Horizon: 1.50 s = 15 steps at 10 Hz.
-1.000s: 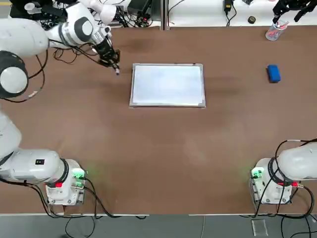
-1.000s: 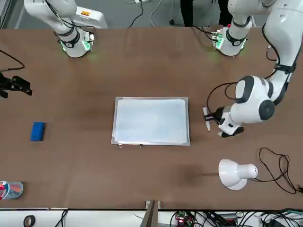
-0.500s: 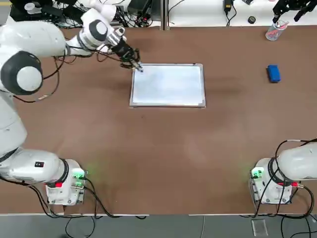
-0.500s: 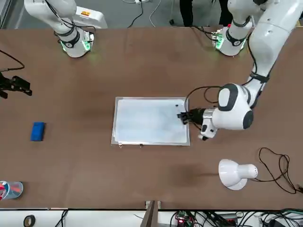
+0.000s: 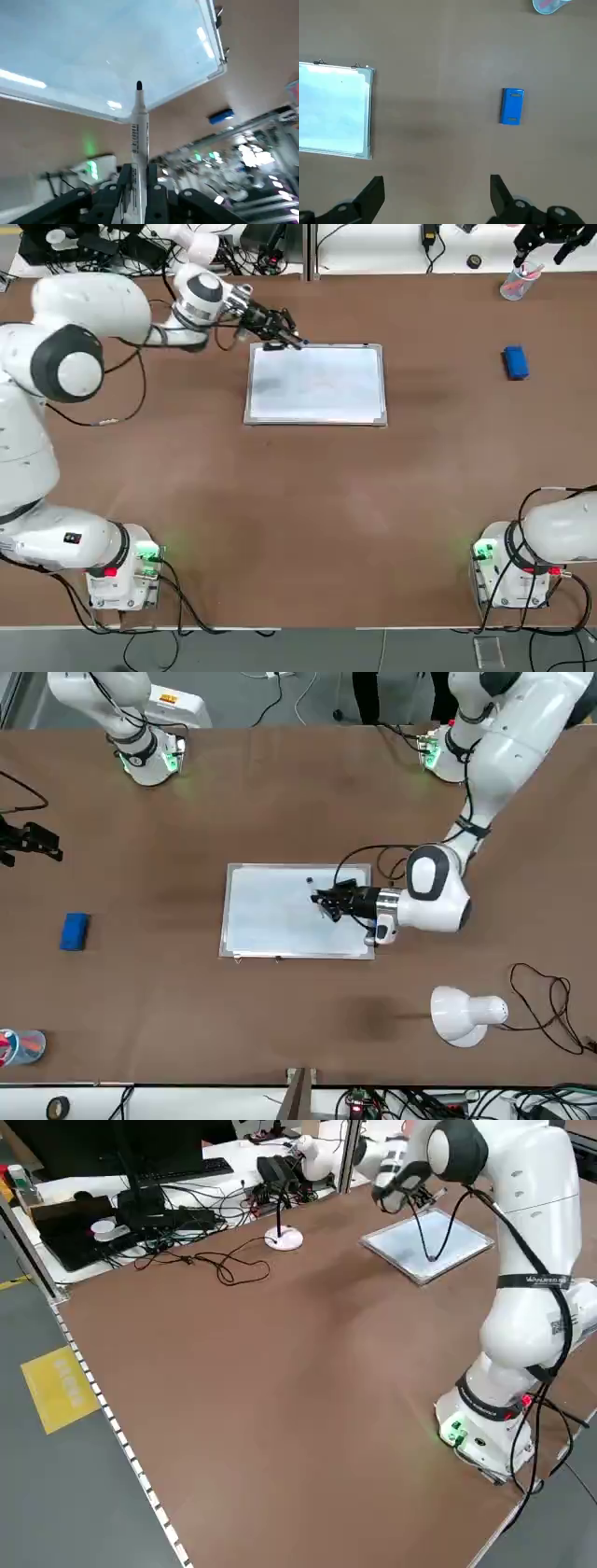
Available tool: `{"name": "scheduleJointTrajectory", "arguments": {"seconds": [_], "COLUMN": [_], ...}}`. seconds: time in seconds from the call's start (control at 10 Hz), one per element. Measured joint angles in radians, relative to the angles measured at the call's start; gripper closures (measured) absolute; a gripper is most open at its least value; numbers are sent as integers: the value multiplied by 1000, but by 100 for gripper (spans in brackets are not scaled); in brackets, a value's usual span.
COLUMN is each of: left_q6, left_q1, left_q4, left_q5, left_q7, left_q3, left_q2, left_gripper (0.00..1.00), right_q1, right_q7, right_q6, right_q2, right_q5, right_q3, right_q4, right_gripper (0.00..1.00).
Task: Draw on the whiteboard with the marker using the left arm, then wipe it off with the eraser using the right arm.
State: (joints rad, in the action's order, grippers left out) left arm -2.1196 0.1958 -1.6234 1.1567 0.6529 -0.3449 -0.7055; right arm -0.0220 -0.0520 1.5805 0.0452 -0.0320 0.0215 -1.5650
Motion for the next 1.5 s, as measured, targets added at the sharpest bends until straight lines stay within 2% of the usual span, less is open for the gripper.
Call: {"name": "scheduleJointTrajectory", "arguments": {"seconds": [0.3,0.5,0.9,1.5], "left_q6": [-45,-48,-47,-46], "left_q1": [55,67,75,109], "left_q4": [18,30,43,73], "left_q5": [207,301,400,464], "left_q7": [-4,-5,-53,-77], "left_q3": [0,0,0,-1], "left_q2": [-57,-85,-137,-184], "left_gripper": [83,83,83,83], "right_q1": [1,2,3,1], "right_q7": [0,0,-1,-2], "right_q6": [4,9,13,13], "right_q2": [0,0,0,0], "right_q5": [0,0,1,1], "right_q3": [-1,-3,-4,-2], "right_q4": [0,0,1,2], "right_gripper": [0,0,0,0]}}
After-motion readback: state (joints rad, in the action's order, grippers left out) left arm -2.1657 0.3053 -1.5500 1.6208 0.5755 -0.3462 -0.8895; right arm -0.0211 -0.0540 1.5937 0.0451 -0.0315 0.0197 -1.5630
